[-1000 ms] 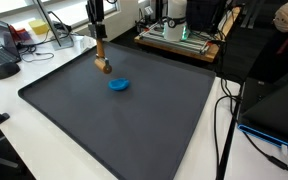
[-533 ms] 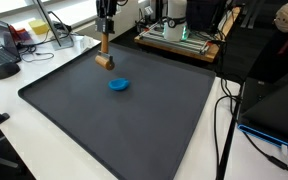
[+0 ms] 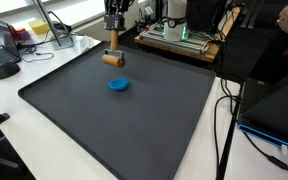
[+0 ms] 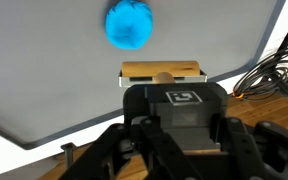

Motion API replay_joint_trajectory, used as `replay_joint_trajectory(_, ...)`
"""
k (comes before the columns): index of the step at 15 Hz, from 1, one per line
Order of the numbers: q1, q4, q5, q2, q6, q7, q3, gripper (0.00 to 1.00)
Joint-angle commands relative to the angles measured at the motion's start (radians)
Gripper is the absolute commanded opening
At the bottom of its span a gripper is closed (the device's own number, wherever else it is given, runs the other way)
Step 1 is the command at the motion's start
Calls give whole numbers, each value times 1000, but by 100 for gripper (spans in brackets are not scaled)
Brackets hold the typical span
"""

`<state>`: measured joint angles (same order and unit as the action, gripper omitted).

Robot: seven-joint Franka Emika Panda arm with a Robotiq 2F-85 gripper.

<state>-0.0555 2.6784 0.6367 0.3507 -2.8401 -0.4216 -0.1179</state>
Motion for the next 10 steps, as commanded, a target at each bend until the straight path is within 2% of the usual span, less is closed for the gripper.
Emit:
replay_joint_trajectory(1,49,-32,-69,9,117,66,16,23)
replay_joint_trajectory(2,40,-46,-138,1,143,131,-2,23)
replay_joint_trajectory(5,94,-142,-326,-33,318,325,34,23)
replay_joint_trajectory(7,98,-223,-384,-46,433,409,43,23)
replay_joint_trajectory(10,88,-361,-410,-79,596,478,51,23)
